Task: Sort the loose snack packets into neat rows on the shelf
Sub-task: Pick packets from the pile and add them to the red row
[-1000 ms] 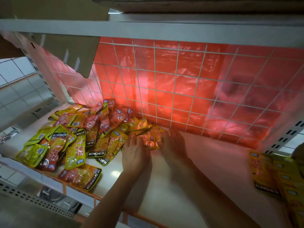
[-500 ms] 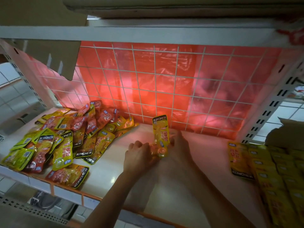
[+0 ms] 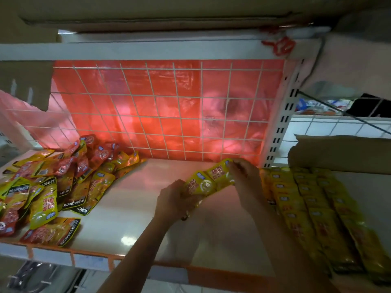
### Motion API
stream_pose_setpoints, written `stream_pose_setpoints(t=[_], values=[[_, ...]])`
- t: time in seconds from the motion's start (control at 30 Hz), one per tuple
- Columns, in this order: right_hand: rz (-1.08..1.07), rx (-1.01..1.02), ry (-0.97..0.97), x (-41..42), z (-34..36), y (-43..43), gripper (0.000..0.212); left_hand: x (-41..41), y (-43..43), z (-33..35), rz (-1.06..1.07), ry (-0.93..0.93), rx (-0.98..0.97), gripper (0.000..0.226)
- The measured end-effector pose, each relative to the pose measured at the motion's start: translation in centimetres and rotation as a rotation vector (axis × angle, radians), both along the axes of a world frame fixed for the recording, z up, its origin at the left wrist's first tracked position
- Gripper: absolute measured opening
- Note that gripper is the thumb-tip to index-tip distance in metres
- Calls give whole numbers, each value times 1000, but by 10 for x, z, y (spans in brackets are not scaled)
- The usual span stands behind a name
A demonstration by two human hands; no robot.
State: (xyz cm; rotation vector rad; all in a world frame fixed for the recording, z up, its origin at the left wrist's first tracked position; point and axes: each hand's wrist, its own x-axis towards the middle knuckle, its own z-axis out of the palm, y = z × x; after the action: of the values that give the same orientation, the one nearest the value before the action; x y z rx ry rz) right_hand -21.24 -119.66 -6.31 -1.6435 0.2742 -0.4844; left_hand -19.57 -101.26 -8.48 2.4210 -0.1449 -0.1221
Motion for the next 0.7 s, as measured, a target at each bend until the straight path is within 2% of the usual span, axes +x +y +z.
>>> stream_pose_setpoints(t=[0.1, 0.17, 0.27, 0.33, 0.47, 0.5, 0.57, 0.7], values=[[-109, 79, -63, -17, 10, -27, 17, -9, -20, 1, 9, 104, -269, 35], [-201, 86, -87, -26, 12, -46, 8, -13, -34, 0, 20, 191, -474, 22], [-329, 188, -12, -38, 15, -74, 19, -17, -53, -1, 66, 276, -651, 11], [-351, 243, 40, -45, 15, -90, 25, -19, -67, -1, 62, 314, -687, 12], [-391, 143, 106, -59, 11, -112, 11, -25, -103, -3, 21, 321, -604, 3], [-387, 126, 125, -61, 9, -115, 11, -27, -112, -3, 19, 315, -560, 7], [-363, 112, 161, -65, 7, -121, 18, -26, -128, -9, 42, 307, -506, 17], [-329, 163, 188, -70, 5, -129, 30, -25, -153, -11, 63, 290, -453, 13]])
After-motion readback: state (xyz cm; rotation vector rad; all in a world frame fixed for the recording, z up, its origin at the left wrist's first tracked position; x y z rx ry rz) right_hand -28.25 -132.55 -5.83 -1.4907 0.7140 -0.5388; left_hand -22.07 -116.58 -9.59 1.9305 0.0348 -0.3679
